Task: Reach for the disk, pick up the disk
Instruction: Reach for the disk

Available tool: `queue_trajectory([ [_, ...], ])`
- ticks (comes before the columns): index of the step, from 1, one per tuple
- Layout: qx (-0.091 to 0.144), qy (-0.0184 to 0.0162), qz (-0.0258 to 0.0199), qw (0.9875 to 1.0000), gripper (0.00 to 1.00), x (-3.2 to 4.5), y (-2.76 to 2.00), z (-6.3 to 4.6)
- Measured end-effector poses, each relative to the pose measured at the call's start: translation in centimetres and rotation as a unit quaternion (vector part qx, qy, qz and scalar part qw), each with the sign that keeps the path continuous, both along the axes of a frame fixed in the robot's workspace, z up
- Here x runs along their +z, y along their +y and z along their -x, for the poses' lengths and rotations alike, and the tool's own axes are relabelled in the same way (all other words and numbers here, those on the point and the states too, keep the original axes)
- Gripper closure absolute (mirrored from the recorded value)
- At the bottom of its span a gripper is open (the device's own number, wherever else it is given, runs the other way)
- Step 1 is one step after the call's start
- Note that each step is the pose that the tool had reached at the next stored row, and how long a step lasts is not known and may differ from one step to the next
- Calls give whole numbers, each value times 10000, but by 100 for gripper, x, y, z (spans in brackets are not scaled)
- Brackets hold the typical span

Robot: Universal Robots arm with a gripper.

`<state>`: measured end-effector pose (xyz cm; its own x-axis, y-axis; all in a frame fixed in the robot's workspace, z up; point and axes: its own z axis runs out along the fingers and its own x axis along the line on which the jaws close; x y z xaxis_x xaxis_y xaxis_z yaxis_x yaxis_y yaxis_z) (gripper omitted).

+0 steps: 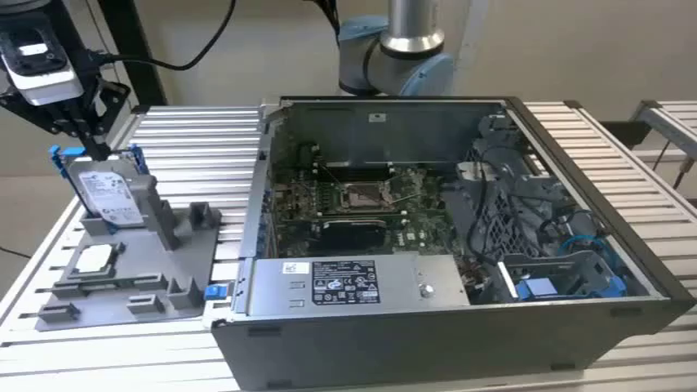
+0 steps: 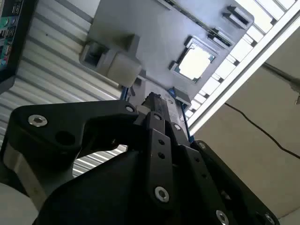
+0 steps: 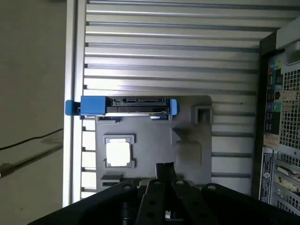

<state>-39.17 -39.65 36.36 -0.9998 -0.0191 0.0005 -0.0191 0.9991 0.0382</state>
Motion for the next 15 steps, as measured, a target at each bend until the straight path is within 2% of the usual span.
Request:
queue_trajectory([
  [13,0,0,0,10000,100,0,0,0],
  [15,-1,1,1,10000,100,0,14,1],
])
